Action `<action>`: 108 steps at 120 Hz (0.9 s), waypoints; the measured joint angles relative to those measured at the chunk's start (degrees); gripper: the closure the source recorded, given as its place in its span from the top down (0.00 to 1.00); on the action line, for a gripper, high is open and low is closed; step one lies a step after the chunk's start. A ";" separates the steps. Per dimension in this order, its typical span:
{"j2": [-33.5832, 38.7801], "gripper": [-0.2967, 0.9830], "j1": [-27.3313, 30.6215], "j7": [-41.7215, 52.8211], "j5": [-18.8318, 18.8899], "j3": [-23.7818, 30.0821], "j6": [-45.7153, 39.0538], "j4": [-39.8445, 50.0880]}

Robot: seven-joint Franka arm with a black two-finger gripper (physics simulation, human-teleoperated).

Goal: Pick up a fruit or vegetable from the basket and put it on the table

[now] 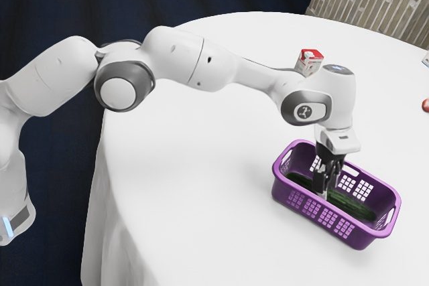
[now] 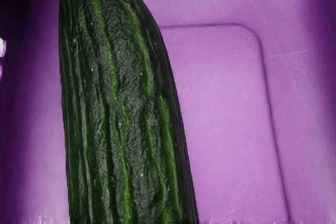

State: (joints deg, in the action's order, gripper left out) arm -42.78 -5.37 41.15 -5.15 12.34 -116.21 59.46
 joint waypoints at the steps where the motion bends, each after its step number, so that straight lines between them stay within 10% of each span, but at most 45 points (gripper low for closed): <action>1: -0.01 0.58 0.02 0.00 -0.01 0.00 -0.01 0.01; 73: -1.95 0.50 0.32 2.73 -1.74 0.27 -0.14 0.08; 101: -3.40 0.95 0.42 4.51 -3.84 0.56 -0.19 -0.10; 108: -3.20 0.92 0.45 4.63 -4.19 0.40 -0.26 -0.09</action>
State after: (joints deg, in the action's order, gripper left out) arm -45.98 -4.91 45.78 -9.35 12.74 -116.47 59.37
